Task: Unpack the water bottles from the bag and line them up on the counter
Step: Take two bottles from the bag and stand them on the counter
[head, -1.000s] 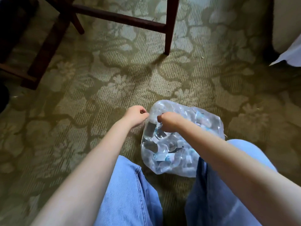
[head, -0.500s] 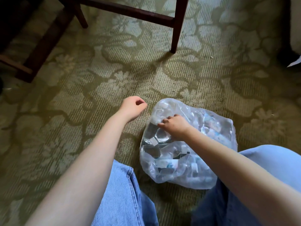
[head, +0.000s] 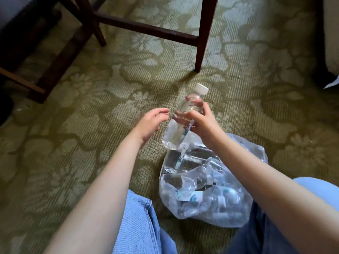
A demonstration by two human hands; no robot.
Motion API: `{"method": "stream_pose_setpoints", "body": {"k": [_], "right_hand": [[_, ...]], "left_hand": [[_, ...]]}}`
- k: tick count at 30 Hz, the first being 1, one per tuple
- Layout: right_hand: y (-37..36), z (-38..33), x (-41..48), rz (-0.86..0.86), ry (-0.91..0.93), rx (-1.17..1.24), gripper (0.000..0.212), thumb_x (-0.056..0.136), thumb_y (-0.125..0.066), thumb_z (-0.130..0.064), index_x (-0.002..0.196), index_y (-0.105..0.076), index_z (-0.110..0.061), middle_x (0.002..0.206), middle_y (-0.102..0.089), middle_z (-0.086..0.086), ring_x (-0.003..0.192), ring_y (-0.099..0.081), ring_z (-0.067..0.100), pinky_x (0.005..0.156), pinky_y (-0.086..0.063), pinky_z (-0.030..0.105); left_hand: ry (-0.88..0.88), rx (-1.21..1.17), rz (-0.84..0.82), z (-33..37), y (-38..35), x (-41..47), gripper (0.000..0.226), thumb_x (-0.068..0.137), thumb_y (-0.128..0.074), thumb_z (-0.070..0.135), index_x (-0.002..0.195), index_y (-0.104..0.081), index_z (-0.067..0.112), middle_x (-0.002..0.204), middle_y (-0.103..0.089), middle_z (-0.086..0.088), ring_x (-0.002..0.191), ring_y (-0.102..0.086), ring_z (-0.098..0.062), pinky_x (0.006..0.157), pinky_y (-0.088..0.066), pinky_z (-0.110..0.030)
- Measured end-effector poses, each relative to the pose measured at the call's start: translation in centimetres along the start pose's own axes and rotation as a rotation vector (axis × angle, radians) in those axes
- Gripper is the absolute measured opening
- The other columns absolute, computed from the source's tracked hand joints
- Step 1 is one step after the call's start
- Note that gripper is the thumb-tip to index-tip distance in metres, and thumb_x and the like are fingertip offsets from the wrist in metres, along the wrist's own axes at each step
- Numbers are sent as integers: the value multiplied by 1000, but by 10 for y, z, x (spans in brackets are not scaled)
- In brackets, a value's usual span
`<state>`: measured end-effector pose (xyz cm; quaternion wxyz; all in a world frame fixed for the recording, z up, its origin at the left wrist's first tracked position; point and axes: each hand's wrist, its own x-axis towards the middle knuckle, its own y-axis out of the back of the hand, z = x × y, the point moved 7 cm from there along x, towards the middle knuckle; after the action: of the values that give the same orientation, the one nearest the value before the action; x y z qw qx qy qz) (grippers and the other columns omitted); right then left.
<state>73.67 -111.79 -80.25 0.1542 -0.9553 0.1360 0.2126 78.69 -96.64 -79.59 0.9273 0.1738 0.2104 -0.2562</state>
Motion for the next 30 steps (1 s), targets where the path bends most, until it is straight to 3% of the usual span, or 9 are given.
{"method": "stream_pose_setpoints", "body": {"k": [3, 8, 10, 12, 16, 20, 26, 28, 30], "right_hand": [[-11, -6, -4, -50, 18, 141, 58, 64, -68, -13, 118, -48, -12, 107, -62, 11, 98, -63, 28, 82, -54, 41], [-20, -16, -11, -94, 65, -54, 33, 84, -68, -24, 113, -54, -16, 101, -60, 0, 95, -59, 14, 84, -48, 29], [-11, -30, -8, 4, 152, -270, 19, 92, -61, -33, 103, -58, -18, 98, -54, -1, 90, -54, 13, 81, -46, 27], [-1, -44, -6, 82, 247, -588, 27, 90, -62, -39, 89, -60, -12, 88, -46, -2, 80, -47, 13, 72, -42, 24], [-15, -56, -15, -46, 353, -781, 25, 84, -70, -30, 78, -58, -9, 70, -52, -3, 60, -42, 9, 52, -36, 15], [-43, -52, -27, -49, 609, -1129, 25, 79, -71, -26, 84, -57, -6, 72, -53, 0, 64, -46, 18, 59, -32, 29], [-58, -39, -30, -175, 567, -1145, 32, 82, -69, -26, 100, -52, -5, 77, -54, 1, 69, -48, 21, 62, -37, 33], [-62, -40, -31, -225, 538, -1050, 36, 84, -69, -26, 106, -49, -6, 74, -58, 4, 64, -50, 20, 60, -40, 35], [-58, -43, -23, -202, 491, -949, 24, 91, -62, -22, 105, -52, -6, 77, -64, 7, 65, -54, 19, 63, -45, 33]], "left_hand": [[91, 89, -230, -11, -22, -9, 68, 76, -73, 28, 136, -42, 19, 122, -58, 1, 113, -55, -15, 102, -42, -40], [92, 195, -204, -13, -29, -12, 49, 71, -81, 14, 113, -56, 16, 103, -66, 3, 97, -65, -16, 86, -52, -31], [70, 248, -185, -13, -26, -15, 54, 68, -83, 16, 115, -55, 17, 102, -65, 4, 94, -65, -14, 80, -53, -29], [56, 333, -162, -15, -22, -16, 62, 64, -85, 22, 118, -55, 17, 104, -64, 5, 94, -63, -14, 79, -54, -32], [19, 419, -75, -9, -15, -16, 63, 62, -84, 33, 117, -55, 21, 107, -61, 8, 99, -59, -14, 83, -49, -31], [-108, 216, 16, 6, -11, -12, 61, 63, -86, 25, 117, -59, 25, 115, -64, 8, 109, -57, -12, 94, -48, -33], [-121, 254, 18, -1, -5, -15, 53, 62, -87, 19, 107, -59, 24, 105, -66, 4, 103, -61, -17, 87, -51, -34], [-95, 230, 51, -3, 4, -16, 55, 62, -86, 15, 110, -59, 20, 105, -66, 1, 100, -61, -19, 84, -52, -33], [-60, 248, 141, -8, 20, -16, 55, 62, -86, 14, 109, -57, 18, 103, -65, -1, 97, -61, -20, 83, -51, -34]]}}
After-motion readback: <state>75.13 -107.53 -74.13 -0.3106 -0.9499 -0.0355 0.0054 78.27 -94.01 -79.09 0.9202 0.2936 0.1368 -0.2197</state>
